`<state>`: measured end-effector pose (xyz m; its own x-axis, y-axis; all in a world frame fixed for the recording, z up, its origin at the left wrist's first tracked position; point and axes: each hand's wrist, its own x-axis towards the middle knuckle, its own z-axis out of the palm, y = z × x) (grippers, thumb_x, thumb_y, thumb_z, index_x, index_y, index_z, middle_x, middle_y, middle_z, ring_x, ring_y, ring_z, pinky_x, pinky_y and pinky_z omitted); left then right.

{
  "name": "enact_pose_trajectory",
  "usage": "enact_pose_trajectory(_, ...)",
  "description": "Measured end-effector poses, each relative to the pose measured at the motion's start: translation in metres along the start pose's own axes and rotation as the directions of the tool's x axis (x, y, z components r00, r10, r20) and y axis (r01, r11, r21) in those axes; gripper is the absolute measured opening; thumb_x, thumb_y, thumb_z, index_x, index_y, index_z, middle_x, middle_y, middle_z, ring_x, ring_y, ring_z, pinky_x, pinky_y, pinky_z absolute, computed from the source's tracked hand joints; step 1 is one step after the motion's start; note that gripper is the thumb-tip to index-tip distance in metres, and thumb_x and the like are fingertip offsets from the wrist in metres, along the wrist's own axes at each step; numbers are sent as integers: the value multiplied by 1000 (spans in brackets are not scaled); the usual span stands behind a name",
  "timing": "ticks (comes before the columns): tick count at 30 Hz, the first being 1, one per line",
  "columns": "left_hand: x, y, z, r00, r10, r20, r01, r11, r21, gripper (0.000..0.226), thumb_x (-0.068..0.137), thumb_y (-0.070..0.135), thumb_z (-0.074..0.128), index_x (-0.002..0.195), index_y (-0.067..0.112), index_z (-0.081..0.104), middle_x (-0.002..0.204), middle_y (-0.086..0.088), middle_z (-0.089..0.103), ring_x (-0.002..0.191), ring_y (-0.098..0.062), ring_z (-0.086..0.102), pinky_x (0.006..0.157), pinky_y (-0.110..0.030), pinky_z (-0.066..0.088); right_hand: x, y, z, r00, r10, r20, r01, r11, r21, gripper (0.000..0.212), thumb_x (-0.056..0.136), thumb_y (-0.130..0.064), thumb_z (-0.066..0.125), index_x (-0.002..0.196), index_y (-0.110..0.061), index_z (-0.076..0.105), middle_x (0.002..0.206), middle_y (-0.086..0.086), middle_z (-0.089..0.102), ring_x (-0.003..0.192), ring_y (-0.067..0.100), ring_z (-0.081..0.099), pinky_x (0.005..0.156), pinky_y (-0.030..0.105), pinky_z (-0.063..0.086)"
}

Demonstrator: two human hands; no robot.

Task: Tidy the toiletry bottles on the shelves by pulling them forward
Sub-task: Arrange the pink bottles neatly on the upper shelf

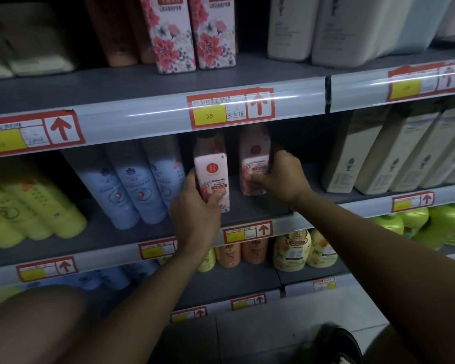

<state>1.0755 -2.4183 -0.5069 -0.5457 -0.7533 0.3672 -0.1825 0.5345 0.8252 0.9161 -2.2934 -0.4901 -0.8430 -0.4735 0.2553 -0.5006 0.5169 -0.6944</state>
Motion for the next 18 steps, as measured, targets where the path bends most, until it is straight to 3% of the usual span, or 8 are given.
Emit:
enact_pose_trajectory(5, 2, -1, 5, 1000, 23, -15, -23, 1000, -19, 49, 88, 22, 82, 133, 21, 62, 129, 1, 74, 116, -19, 72, 86, -41, 65, 10, -7, 15, 999, 49, -23, -47, 996, 72, 47, 83, -32, 87, 120, -9, 70, 120, 8, 75, 109, 25, 72, 93, 40, 61)
enact_pose_trajectory(8, 4, -4, 7, 999, 31, -18, -32, 999, -25, 48, 88, 29, 83, 131, 23, 62, 128, 2, 75, 115, -19, 73, 84, -45, 65, 18, -7, 23, 998, 63, -29, -60, 994, 89, 44, 85, -29, 86, 120, -8, 71, 119, 9, 75, 110, 28, 72, 96, 43, 61)
enact_pose_trajectory(18, 6, -8, 13, 999, 33, -39, -35, 998, -59, 51, 87, 28, 84, 133, 23, 62, 125, 5, 75, 113, -13, 72, 86, -40, 65, 28, -9, 38, 999, 24, -37, -20, 995, 93, 48, 85, -30, 84, 128, -21, 67, 123, 2, 75, 114, 25, 72, 95, 45, 62)
